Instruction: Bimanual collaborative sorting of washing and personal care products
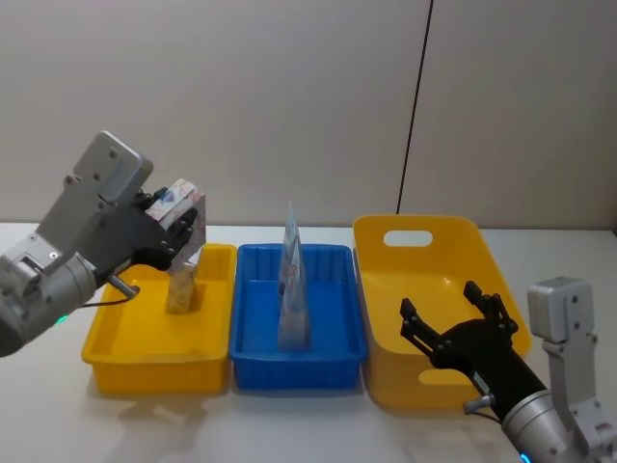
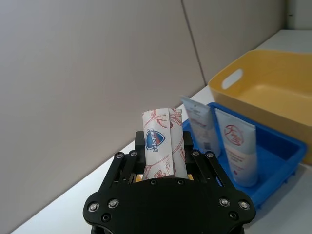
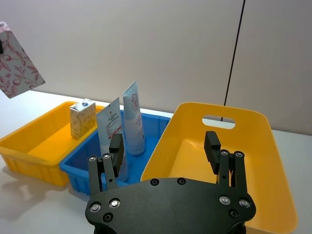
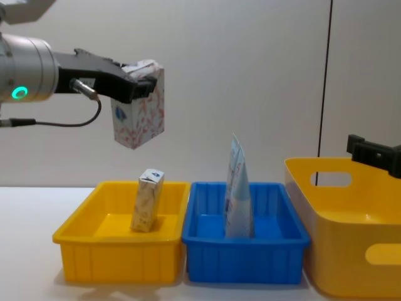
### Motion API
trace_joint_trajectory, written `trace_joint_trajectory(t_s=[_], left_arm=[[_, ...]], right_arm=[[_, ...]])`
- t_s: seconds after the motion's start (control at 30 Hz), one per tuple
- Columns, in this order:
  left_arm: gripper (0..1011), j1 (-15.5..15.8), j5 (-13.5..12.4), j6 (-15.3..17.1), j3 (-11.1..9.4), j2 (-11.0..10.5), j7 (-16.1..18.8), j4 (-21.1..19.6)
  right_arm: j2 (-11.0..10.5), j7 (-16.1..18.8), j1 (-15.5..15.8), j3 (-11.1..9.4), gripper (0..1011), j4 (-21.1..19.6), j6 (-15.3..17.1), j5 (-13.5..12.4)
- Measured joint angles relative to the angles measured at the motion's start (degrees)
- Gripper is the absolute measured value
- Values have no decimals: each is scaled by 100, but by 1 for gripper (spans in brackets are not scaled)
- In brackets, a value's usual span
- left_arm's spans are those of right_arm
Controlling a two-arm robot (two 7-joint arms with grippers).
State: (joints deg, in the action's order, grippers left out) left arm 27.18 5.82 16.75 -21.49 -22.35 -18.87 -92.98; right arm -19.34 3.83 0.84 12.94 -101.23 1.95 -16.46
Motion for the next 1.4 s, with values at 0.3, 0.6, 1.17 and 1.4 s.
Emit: trace_joint_trajectory(t_s=[0.3,0.6,1.17,1.4], left_arm=[[380,136,326,-215,-4,-267,-743,-72],[380,352,668,-467,-99,-433,-1493,8],[380,792,1252,-976,-449,-444,-2811,447],[380,936,1470,-1145,-641,-365,-3325,659]], right_arm=[[0,0,0,0,1000,0,0,0],[0,0,0,0,1000,0,0,0],[0,0,0,0,1000,0,0,0],[0,0,0,0,1000,0,0,0]])
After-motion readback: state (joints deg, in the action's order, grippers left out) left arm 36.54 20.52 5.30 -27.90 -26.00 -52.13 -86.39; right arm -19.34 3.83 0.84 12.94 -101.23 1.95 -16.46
